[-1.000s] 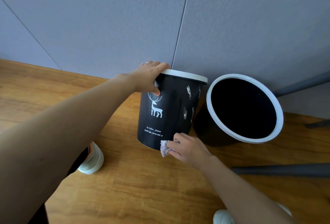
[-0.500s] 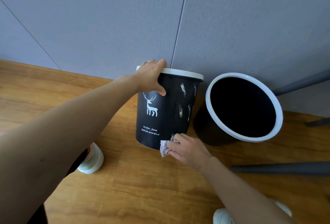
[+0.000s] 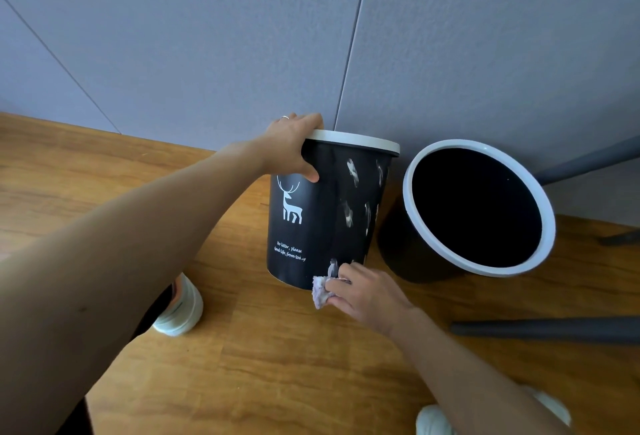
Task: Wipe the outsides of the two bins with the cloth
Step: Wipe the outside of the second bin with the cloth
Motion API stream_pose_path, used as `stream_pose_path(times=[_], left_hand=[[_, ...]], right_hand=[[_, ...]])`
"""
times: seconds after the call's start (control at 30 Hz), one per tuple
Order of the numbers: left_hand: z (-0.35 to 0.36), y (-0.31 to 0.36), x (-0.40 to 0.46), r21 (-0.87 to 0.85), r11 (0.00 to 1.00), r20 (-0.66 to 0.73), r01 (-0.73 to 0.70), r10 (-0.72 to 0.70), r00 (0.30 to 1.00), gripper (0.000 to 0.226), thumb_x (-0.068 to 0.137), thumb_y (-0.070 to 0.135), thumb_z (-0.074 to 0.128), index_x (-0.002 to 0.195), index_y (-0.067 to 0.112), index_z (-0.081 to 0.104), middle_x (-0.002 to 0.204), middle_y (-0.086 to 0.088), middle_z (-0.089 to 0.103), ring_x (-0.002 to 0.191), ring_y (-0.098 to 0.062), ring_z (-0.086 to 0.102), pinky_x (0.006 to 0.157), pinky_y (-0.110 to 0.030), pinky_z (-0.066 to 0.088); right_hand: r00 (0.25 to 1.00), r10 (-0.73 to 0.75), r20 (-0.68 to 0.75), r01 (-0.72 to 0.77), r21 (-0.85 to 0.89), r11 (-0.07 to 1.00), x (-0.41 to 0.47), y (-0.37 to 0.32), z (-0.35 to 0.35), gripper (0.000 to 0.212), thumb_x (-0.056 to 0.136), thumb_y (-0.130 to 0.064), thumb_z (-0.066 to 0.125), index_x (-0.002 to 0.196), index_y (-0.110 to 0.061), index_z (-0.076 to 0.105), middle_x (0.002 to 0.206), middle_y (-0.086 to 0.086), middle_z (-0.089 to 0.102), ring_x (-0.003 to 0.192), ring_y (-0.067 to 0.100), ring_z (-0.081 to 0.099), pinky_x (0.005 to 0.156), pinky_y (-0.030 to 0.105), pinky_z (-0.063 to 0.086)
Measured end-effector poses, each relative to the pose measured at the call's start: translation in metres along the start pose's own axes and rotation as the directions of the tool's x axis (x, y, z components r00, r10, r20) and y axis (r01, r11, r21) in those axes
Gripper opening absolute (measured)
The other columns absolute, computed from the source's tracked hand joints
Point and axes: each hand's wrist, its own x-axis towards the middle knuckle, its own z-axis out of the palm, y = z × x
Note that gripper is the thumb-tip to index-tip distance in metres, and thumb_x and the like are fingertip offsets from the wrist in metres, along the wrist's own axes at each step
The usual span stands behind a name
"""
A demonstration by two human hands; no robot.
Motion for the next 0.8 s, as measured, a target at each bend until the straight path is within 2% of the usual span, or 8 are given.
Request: stream_pose_path(times=[0.13, 0.27, 0.37, 0.5, 0.57, 0.67, 0.8], left_hand=[[-0.002, 0.0, 0.002, 0.089, 0.99, 0.033, -0.108, 0.105, 0.994, 0.082, 0.061, 0.025, 0.086, 0.131, 0.028, 0.044, 0.119, 0.003, 0.054, 0.111, -0.025, 0.043, 0.097, -0.042, 0.036], [-0.004, -0.004, 0.001, 0.134, 0.984, 0.044, -0.117, 0.112, 0.993, 0.081, 0.063, 0.025, 0.085, 0.132, 0.027, 0.043, 0.119, 0.0, 0.057, 0.112, -0.027, 0.048, 0.098, -0.044, 0.037], [-0.003, -0.007, 0.001, 0.151, 0.981, 0.045, -0.119, 0.114, 0.992, 0.081, 0.065, 0.027, 0.085, 0.133, 0.027, 0.041, 0.116, -0.002, 0.056, 0.111, -0.027, 0.047, 0.097, -0.042, 0.037], [-0.001, -0.008, 0.003, 0.169, 0.977, 0.042, -0.133, 0.127, 0.991, 0.082, 0.066, 0.028, 0.085, 0.135, 0.028, 0.04, 0.113, -0.004, 0.055, 0.109, -0.028, 0.047, 0.096, -0.041, 0.038], [0.0, -0.007, 0.004, 0.172, 0.976, 0.041, -0.133, 0.128, 0.991, 0.083, 0.066, 0.029, 0.085, 0.136, 0.029, 0.039, 0.113, -0.003, 0.055, 0.11, -0.028, 0.047, 0.097, -0.042, 0.038], [0.001, -0.009, 0.006, 0.163, 0.978, 0.039, -0.128, 0.124, 0.992, 0.084, 0.066, 0.029, 0.085, 0.136, 0.03, 0.039, 0.113, -0.003, 0.055, 0.11, -0.028, 0.047, 0.096, -0.039, 0.038], [0.003, -0.012, 0.007, 0.142, 0.982, 0.04, -0.128, 0.124, 0.992, 0.082, 0.066, 0.029, 0.084, 0.134, 0.032, 0.038, 0.11, -0.002, 0.054, 0.108, -0.027, 0.047, 0.094, -0.037, 0.037]], right_hand=[[1.0, -0.004, -0.002, 0.004, 0.001, 1.0, 0.003, -0.002, 0.002, 0.014, 0.087, -0.032, 0.068, 0.084, -0.022, 0.06, 0.075, -0.004, 0.05, 0.061, 0.008, 0.045, 0.043, 0.019, 0.039], [1.0, -0.006, 0.011, 0.006, 0.007, 1.0, 0.006, -0.003, 0.003, 0.013, 0.086, -0.03, 0.071, 0.084, -0.022, 0.061, 0.074, -0.005, 0.05, 0.06, 0.008, 0.046, 0.043, 0.019, 0.039], [1.0, -0.025, -0.008, 0.025, -0.011, 1.0, 0.017, 0.007, -0.007, 0.009, 0.088, -0.028, 0.066, 0.088, -0.02, 0.061, 0.078, -0.003, 0.051, 0.065, 0.011, 0.05, 0.047, 0.022, 0.044], [0.964, 0.148, -0.223, -0.163, -0.05, 0.985, 0.044, 0.026, -0.036, 0.009, 0.089, -0.025, 0.066, 0.094, -0.017, 0.068, 0.082, 0.001, 0.057, 0.071, 0.014, 0.056, 0.052, 0.021, 0.048], [0.943, 0.198, -0.269, -0.212, -0.027, 0.977, 0.049, 0.029, -0.043, 0.012, 0.09, -0.026, 0.066, 0.096, -0.016, 0.069, 0.083, 0.001, 0.058, 0.072, 0.014, 0.055, 0.054, 0.021, 0.048], [0.972, 0.141, -0.186, -0.148, -0.025, 0.989, 0.034, 0.018, -0.032, 0.01, 0.089, -0.028, 0.064, 0.09, -0.018, 0.066, 0.08, -0.001, 0.054, 0.069, 0.012, 0.052, 0.05, 0.02, 0.046], [0.999, 0.01, 0.048, -0.008, -0.046, 0.999, 0.006, 0.001, -0.008, 0.013, 0.082, -0.026, 0.072, 0.082, -0.021, 0.06, 0.074, -0.005, 0.049, 0.061, 0.008, 0.048, 0.041, 0.022, 0.045]])
